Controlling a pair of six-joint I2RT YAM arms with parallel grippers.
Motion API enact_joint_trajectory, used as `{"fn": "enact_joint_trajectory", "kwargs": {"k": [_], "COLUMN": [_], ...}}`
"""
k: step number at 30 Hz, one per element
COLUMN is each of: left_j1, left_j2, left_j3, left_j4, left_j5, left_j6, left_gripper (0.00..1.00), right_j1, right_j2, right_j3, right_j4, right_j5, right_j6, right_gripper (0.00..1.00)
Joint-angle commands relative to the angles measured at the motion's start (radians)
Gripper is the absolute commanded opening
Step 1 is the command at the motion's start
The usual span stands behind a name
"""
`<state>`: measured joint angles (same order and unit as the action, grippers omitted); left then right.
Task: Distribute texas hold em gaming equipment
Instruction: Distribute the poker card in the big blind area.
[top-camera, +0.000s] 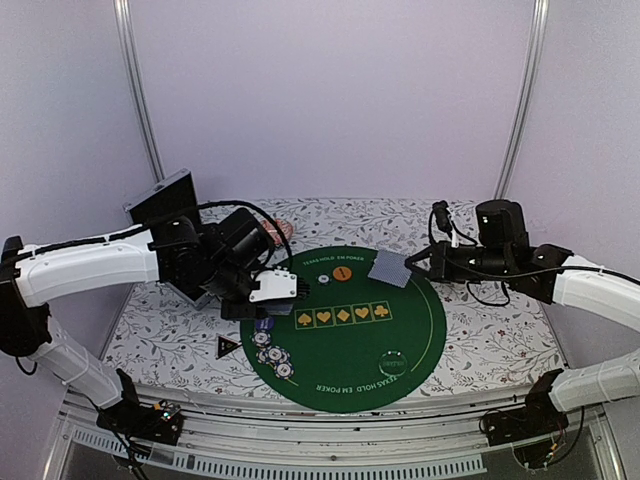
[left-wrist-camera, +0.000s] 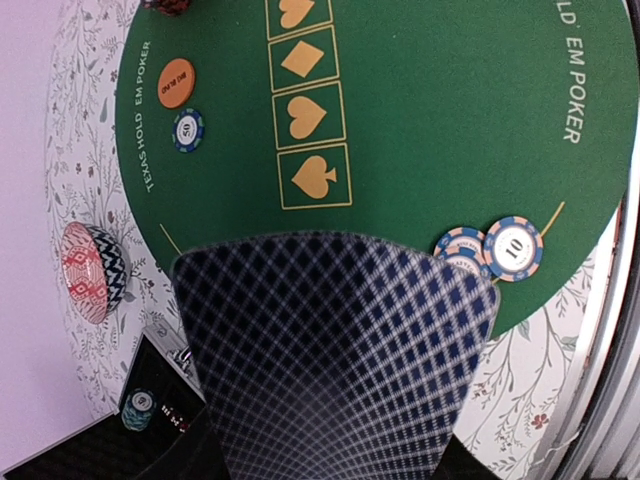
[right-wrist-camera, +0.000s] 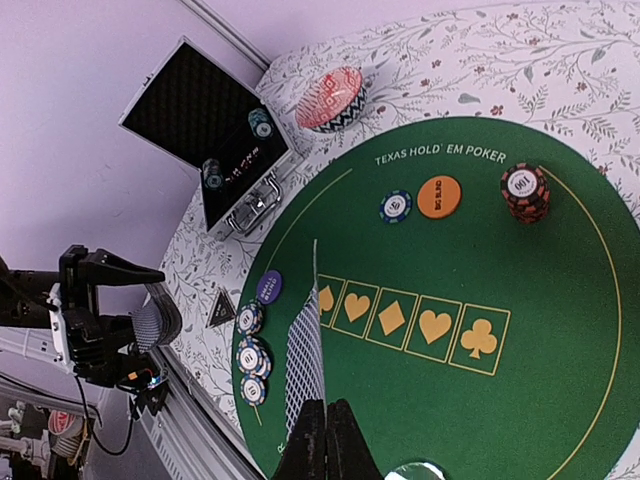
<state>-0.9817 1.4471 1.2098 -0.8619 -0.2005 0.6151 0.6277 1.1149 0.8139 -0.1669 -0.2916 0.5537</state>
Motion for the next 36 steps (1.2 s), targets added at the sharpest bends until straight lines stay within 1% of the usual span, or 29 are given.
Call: {"fn": "enact_joint_trajectory", "kwargs": {"k": [1, 6, 13, 16, 19, 23, 27, 30, 34, 36], "left_j1": [-0.018, -0.018, -0.017, -0.016, -0.017, -0.016, -0.016, -0.017, -0.017, -0.017], "left_j2": [0.003, -0.017, -0.037, -0.048, -0.062, -0.071, -0.057, -0.067, -0.093, -0.101], "left_j3": [-0.024, -0.049, -0.106, -0.148, -0.180, -0.220, -0.228, -0.227, -0.245, -0.254], "left_j4": [0.045, 0.086, 0.177, 0.237, 0.284, 0.346, 0.357, 0.367, 0.384, 0.391], "left_j5": [-0.018, -0.017, -0.018, -0.034, -0.018, -0.020, -0.012, 0.007, 0.007, -0.003], "left_j6": [-0.054, -0.072, -0.094, -0.092, -0.100, -0.102, -0.122, -0.129, -0.125, -0.122], "left_gripper": [0.48, 0.48, 0.48, 0.48, 0.48, 0.48, 0.48, 0.48, 0.49, 0.49], "right_j1": [-0.004, 0.007, 0.032, 0.035, 0.035, 0.039, 0.054, 0.059, 0.062, 0.071], "right_j2": [0.065, 0.145, 0.236, 0.272, 0.321, 0.425, 0.562, 0.643, 0.743, 0.800], "right_j3": [0.023, 0.035, 0.095, 0.121, 0.150, 0.210, 0.308, 0.351, 0.387, 0.446], "right_j4": [-0.029, 0.008, 0.033, 0.090, 0.163, 0.261, 0.311, 0.379, 0.450, 0.457], "right_j5": [-0.046, -0.099, -0.109, -0.111, -0.084, -0.038, 0.023, 0.054, 0.058, 0.046], "right_j6": [0.007, 0.030, 0.068, 0.107, 0.151, 0.216, 0.281, 0.311, 0.374, 0.387], "right_gripper": [0.02, 0.02, 0.02, 0.02, 0.02, 0.02, 0.02, 0.02, 0.02, 0.02]}}
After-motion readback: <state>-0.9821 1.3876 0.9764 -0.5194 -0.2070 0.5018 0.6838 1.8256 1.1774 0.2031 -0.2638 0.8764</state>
